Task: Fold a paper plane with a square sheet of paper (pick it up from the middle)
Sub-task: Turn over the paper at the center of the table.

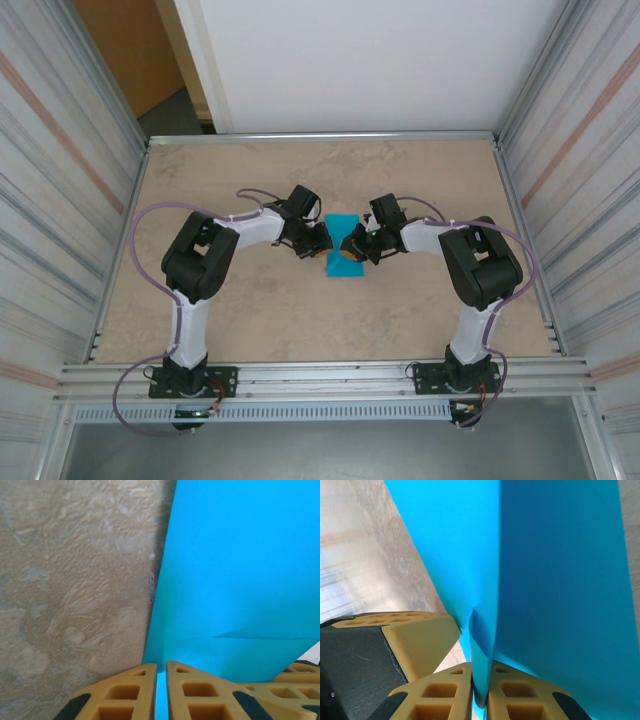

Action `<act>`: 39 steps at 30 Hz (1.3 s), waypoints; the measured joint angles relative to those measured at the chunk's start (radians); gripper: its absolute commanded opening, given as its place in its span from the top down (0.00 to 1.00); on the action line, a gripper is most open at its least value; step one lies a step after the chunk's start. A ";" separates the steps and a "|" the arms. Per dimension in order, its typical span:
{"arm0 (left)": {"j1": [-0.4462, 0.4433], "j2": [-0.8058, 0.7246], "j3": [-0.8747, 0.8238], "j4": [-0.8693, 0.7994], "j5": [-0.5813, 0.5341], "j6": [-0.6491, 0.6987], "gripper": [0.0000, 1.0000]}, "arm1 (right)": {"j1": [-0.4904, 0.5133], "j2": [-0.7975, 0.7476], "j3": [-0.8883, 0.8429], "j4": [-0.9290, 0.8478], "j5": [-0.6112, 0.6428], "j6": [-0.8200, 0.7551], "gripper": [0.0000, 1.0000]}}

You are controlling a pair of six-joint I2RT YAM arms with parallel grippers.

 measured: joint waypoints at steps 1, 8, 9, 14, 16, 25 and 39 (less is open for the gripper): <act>0.003 -0.005 0.000 -0.001 0.002 0.000 0.81 | 0.000 0.000 0.000 0.000 0.000 -0.005 0.92; 0.063 -0.155 -0.081 0.037 0.023 -0.005 0.59 | -0.004 -0.039 -0.019 0.037 0.001 -0.045 0.96; 0.076 -0.187 -0.097 0.047 0.029 -0.005 0.56 | -0.007 -0.063 -0.029 0.049 -0.002 -0.059 0.96; 0.143 -0.354 -0.161 0.080 0.066 0.002 0.41 | -0.049 -0.188 -0.046 0.138 -0.059 -0.086 0.96; 0.159 -0.419 -0.188 0.107 0.087 0.004 0.30 | -0.070 -0.227 -0.046 0.191 -0.095 -0.085 0.96; 0.165 -0.623 -0.369 0.368 0.222 -0.100 0.05 | -0.093 -0.291 -0.046 0.430 -0.251 0.025 0.96; 0.086 -0.647 -0.398 0.508 0.264 -0.144 0.18 | -0.024 -0.291 -0.046 0.700 -0.358 0.283 0.94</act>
